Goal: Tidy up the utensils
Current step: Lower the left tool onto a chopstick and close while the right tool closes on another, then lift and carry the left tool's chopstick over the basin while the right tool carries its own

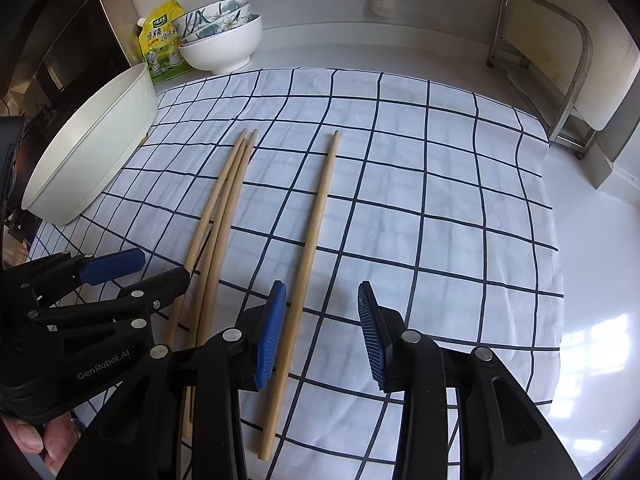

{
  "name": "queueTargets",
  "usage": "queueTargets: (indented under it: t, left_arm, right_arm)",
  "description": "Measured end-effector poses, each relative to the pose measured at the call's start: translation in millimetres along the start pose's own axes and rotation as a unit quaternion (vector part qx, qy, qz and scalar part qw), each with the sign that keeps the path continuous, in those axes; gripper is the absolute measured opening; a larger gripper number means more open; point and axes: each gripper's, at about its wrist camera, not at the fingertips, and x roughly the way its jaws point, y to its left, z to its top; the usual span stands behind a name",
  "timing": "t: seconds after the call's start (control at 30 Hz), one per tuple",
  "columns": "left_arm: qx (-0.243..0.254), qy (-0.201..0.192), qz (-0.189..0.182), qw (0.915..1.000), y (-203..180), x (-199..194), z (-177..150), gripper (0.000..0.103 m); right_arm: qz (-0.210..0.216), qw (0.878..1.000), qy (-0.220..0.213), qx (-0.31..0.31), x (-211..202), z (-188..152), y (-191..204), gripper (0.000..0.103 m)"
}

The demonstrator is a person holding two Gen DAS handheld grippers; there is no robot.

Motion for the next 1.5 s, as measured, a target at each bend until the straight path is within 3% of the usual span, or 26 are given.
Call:
queueTargets:
  t: [0.27, 0.53, 0.6, 0.7, 0.73, 0.83, 1.17, 1.5]
  left_arm:
    - [-0.009, 0.004, 0.012, 0.9999, 10, 0, 0, 0.052]
    - [-0.001, -0.003, 0.025, 0.9997, 3, 10, 13, 0.051]
    - [0.003, -0.006, 0.022, 0.9997, 2, 9, 15, 0.035]
    - [0.01, -0.005, 0.014, 0.9998, -2, 9, 19, 0.007]
    - [0.01, -0.003, 0.011, 0.9999, -2, 9, 19, 0.007]
    - [0.013, -0.001, 0.004, 0.9999, -1, 9, 19, 0.007]
    - [0.01, -0.033, 0.0, 0.9994, 30, -27, 18, 0.007]
    - [-0.016, -0.084, 0.011, 0.9963, 92, -92, 34, 0.007]
  right_arm:
    - [-0.035, 0.999, 0.014, -0.011, 12, 1, 7, 0.036]
    - [-0.043, 0.999, 0.003, -0.014, 15, 2, 11, 0.036]
    - [-0.04, 0.999, 0.003, -0.018, 16, 3, 12, 0.033]
    - [-0.032, 0.999, 0.005, -0.029, 17, 7, 17, 0.019]
    - [-0.03, 0.999, 0.006, -0.03, 18, 8, 17, 0.01]
    - [-0.015, 1.0, 0.01, -0.02, 19, 11, 16, 0.007]
    - [0.013, 1.0, -0.008, 0.01, -5, 25, 23, 0.007]
    - [0.047, 0.996, -0.058, -0.041, -56, 75, 93, 0.007]
